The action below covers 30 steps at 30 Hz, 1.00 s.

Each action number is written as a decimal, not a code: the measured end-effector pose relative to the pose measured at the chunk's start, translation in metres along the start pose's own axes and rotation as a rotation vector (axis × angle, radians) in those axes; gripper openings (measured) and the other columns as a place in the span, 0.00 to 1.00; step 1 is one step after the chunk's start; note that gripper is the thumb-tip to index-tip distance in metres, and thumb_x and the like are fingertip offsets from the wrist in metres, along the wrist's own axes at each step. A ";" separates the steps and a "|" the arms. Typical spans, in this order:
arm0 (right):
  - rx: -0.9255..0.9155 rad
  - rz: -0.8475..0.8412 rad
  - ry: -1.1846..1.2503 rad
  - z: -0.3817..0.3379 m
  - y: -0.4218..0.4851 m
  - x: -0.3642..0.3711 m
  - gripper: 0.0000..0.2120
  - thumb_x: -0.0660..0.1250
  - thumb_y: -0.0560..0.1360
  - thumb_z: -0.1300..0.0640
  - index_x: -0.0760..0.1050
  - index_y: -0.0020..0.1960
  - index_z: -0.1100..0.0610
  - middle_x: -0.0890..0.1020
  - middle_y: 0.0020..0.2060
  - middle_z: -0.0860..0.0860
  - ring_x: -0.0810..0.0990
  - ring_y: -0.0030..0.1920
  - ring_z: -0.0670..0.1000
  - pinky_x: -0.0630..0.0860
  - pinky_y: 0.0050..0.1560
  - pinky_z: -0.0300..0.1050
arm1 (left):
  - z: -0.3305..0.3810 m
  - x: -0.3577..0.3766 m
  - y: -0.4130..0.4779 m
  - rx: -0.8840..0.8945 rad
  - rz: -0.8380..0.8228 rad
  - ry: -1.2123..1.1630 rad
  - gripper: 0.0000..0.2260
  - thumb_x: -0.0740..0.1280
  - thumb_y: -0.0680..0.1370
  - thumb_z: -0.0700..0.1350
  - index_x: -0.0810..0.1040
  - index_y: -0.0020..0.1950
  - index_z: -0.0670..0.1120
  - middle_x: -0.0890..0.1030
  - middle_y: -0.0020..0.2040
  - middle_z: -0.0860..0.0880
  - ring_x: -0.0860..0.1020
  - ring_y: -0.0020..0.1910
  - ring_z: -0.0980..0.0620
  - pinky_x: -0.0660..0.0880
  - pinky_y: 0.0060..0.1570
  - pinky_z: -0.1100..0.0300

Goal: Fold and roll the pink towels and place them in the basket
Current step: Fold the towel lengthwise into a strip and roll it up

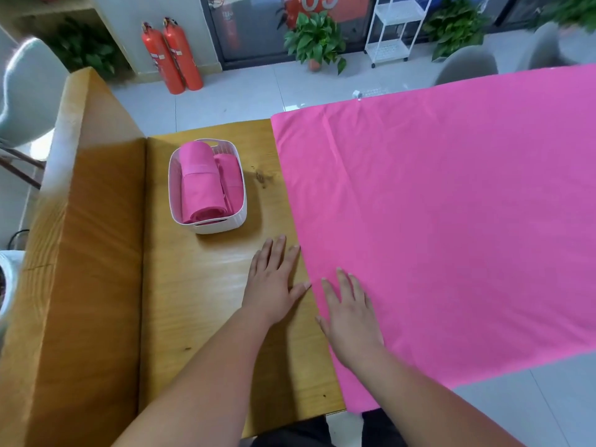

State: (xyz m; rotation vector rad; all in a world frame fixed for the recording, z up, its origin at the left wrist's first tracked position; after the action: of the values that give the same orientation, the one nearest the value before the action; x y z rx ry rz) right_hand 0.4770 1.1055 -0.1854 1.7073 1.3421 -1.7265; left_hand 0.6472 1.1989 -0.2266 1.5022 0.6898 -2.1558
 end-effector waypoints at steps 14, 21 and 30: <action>0.091 0.020 0.176 0.018 -0.004 -0.023 0.34 0.59 0.83 0.57 0.51 0.83 0.37 0.76 0.59 0.49 0.79 0.57 0.56 0.79 0.50 0.54 | 0.021 -0.020 0.017 -0.038 0.216 -0.327 0.27 0.68 0.81 0.50 0.68 0.80 0.52 0.76 0.72 0.49 0.70 0.73 0.43 0.67 0.74 0.47; 0.092 0.110 0.385 0.021 -0.010 -0.035 0.34 0.60 0.80 0.59 0.62 0.79 0.31 0.69 0.48 0.43 0.77 0.49 0.50 0.76 0.47 0.51 | 0.042 -0.048 0.072 -0.231 0.100 -0.660 0.25 0.69 0.82 0.57 0.71 0.78 0.54 0.75 0.64 0.47 0.79 0.57 0.49 0.74 0.63 0.56; 0.104 0.213 0.362 0.026 -0.013 -0.057 0.07 0.71 0.76 0.39 0.81 0.50 0.40 0.75 0.42 0.40 0.76 0.42 0.42 0.69 0.40 0.39 | 0.042 -0.066 0.099 -0.437 0.000 -0.901 0.25 0.67 0.76 0.32 0.79 0.71 0.48 0.82 0.48 0.55 0.81 0.38 0.54 0.77 0.33 0.67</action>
State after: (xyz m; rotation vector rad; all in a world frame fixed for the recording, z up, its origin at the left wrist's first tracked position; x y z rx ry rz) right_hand 0.4636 1.0707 -0.1330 2.2147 1.1702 -1.4391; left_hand 0.6968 1.0996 -0.1674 0.2399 0.7301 -2.1749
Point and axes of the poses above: each hand's wrist, its own y-axis towards the middle knuckle, its own x-axis out of the palm, z = x × y, the point moved 3 cm from there along y, towards the middle knuckle
